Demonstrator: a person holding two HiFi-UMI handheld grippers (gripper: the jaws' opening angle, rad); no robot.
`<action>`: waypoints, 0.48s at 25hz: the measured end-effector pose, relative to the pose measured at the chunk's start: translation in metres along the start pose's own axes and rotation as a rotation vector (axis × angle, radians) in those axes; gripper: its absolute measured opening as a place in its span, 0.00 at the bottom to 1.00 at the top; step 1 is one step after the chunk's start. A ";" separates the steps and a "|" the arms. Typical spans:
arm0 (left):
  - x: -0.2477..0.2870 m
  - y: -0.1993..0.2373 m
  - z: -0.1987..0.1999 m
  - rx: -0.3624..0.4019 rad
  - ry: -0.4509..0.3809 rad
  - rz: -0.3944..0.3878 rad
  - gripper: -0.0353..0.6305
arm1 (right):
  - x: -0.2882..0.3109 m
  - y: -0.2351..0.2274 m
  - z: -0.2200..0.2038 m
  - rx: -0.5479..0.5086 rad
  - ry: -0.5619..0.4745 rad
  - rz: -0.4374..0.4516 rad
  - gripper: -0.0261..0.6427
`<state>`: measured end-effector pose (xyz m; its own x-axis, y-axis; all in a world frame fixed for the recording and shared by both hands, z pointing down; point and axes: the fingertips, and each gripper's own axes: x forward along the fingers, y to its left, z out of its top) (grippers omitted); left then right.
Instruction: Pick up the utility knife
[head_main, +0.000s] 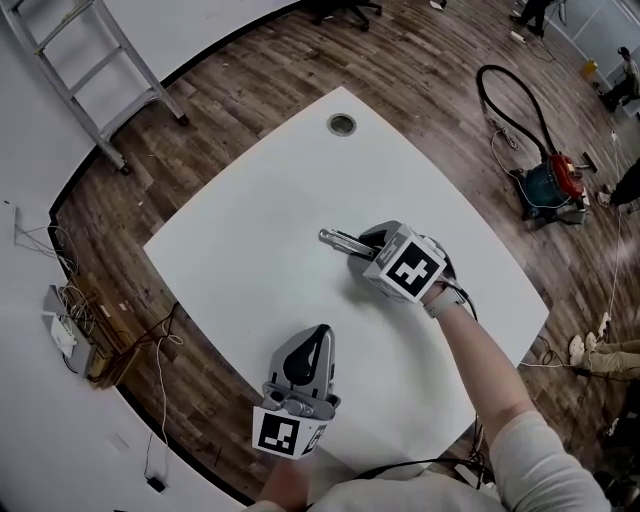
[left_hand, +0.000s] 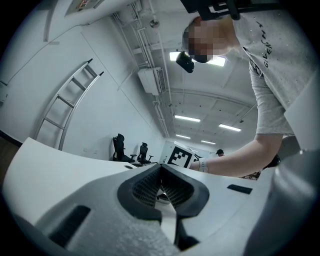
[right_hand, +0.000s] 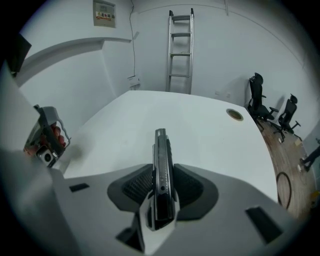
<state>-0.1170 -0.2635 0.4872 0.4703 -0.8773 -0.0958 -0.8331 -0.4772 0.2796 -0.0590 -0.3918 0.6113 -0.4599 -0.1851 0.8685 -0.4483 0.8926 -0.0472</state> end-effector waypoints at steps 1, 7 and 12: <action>0.000 -0.001 0.002 0.000 -0.005 0.000 0.06 | -0.003 0.002 -0.001 0.015 -0.009 0.006 0.24; -0.006 -0.012 0.011 0.015 -0.017 -0.014 0.06 | -0.019 0.014 -0.008 0.053 -0.051 0.021 0.24; -0.011 -0.026 0.017 0.022 -0.025 -0.026 0.06 | -0.041 0.021 -0.010 0.066 -0.097 0.019 0.24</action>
<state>-0.1059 -0.2420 0.4645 0.4843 -0.8657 -0.1269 -0.8271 -0.5003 0.2561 -0.0422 -0.3616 0.5799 -0.5392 -0.2100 0.8156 -0.4867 0.8680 -0.0983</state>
